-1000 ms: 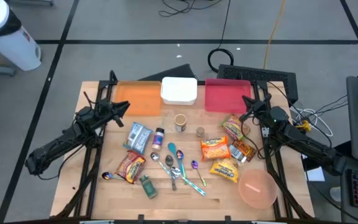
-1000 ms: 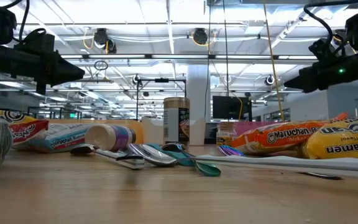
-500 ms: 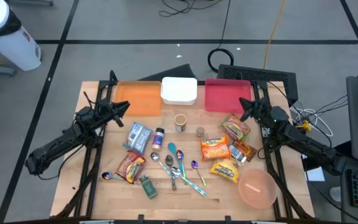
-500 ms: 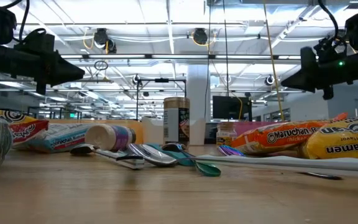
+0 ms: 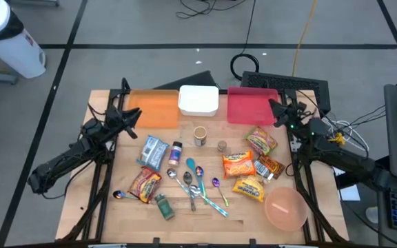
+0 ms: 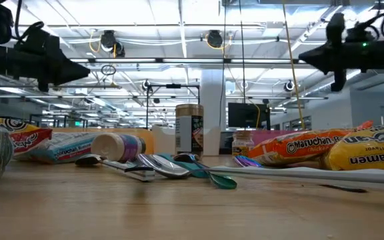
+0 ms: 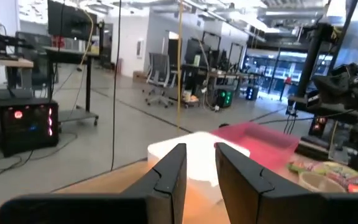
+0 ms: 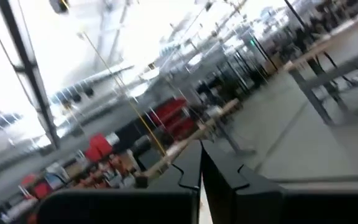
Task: Pick & Place Food Item
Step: Put the gold spice bottle into the red bin
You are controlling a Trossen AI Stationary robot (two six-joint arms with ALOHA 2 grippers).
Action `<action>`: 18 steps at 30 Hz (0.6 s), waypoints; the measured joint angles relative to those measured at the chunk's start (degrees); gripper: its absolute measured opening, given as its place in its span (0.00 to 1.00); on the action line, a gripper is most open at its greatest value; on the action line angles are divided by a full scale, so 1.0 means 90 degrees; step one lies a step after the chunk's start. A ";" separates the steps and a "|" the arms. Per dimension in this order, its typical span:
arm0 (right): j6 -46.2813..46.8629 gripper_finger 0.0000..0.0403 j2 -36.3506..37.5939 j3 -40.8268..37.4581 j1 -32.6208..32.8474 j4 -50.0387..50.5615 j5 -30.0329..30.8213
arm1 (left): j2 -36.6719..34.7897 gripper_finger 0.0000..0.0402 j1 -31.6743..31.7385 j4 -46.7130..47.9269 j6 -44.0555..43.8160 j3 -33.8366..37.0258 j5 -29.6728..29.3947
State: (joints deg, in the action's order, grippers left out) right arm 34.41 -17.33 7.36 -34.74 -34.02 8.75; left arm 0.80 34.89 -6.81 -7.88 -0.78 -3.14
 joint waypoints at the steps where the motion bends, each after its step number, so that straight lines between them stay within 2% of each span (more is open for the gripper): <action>1: -0.0016 0.01 -0.0217 0.0221 0.0014 -0.0108 -0.0011 | 0.0000 0.22 0.0000 -0.0095 -0.0016 0.0000 0.0004; 4: -0.0141 0.01 -0.0903 0.0880 0.0198 -0.0347 0.0001 | 0.0000 0.22 -0.0004 -0.0567 -0.0620 -0.0002 0.0008; 11: -0.1260 0.01 -0.3000 0.2559 0.1003 -0.0483 -0.0170 | 0.0000 0.22 -0.0007 -0.2157 -0.3039 -0.0007 0.0010; 18: -0.1571 0.01 -0.4998 0.3686 0.1690 -0.1270 -0.0168 | -0.0002 0.22 -0.0017 -0.3785 -0.4239 -0.0016 0.0076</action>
State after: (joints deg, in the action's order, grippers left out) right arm 20.27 -62.31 40.53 -19.53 -45.45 7.25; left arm 0.78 34.74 -40.87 -46.03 -0.92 -2.45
